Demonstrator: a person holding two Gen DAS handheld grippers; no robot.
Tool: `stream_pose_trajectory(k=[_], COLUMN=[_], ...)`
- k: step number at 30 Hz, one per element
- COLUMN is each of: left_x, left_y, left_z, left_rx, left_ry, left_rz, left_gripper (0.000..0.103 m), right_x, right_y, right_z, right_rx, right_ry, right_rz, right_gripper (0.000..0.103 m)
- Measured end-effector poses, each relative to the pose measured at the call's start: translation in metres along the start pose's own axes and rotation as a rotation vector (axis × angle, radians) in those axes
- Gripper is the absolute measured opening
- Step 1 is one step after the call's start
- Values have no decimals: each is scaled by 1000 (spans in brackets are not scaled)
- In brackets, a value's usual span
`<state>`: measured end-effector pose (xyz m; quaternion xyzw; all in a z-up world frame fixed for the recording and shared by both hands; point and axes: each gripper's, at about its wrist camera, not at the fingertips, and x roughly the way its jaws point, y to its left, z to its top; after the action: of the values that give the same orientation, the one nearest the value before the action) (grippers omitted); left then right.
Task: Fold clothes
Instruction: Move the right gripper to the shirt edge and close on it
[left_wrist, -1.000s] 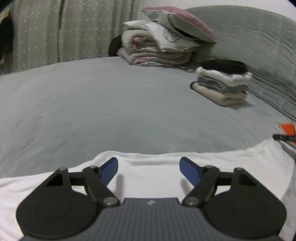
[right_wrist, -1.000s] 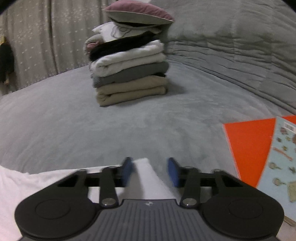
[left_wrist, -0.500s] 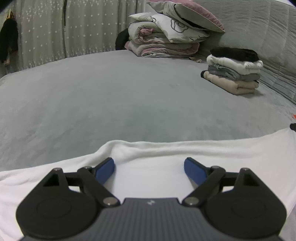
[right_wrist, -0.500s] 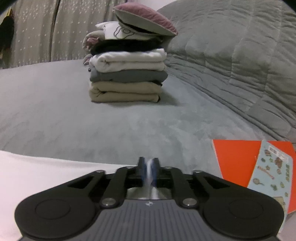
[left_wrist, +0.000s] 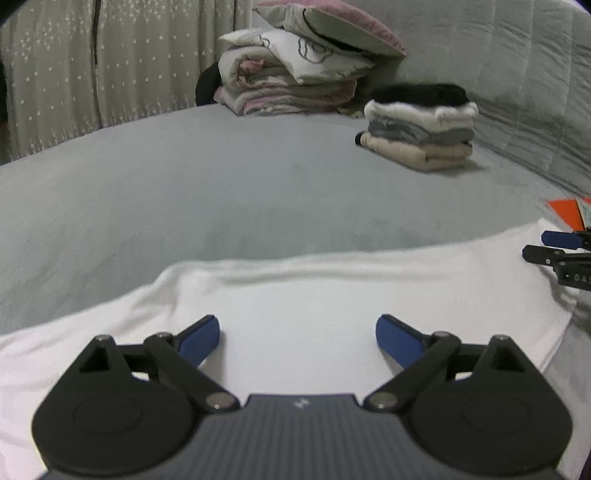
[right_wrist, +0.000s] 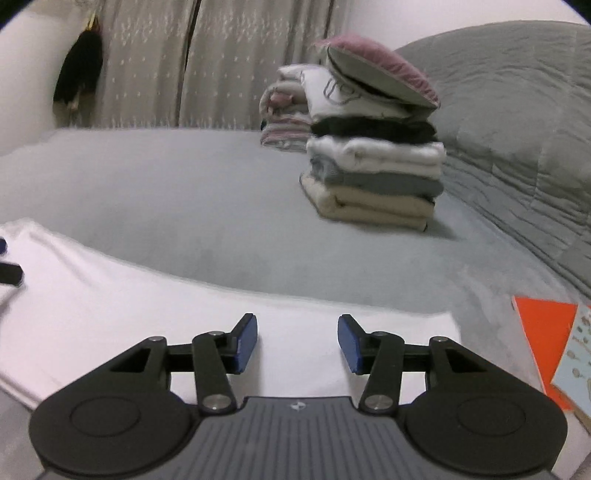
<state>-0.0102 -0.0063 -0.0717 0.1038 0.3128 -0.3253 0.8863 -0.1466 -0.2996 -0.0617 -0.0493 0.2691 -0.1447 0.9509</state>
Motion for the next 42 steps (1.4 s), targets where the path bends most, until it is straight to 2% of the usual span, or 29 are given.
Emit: stream_pose_trajectory(k=[3,10,19,25,38,42], left_x=[-3,-13,-23,-28,-48,-52], left_y=[1,5,2,4,11,13], left_z=[-6,-12,-17,-21,-31,-31], left_rx=[8,-1,13,5,8,2], left_ry=[14,32,57,77,103,105], left_rz=[4,13,15,23,35,42], left_gripper=[97,99,101,102,103,103], right_x=[-1,-13,-34,-46,-52,-52], right_y=[-11,-47,-70,-87,-92,-90], right_z=[-10,-20,-33,-41,-42,-39], right_rx=[40,138,195,278,355,376], right_ry=[7,24,42,57,80,81], right_rz=[-13,-68,-152,-183,-256,-246], right_gripper=[52,53,55,56,57,58])
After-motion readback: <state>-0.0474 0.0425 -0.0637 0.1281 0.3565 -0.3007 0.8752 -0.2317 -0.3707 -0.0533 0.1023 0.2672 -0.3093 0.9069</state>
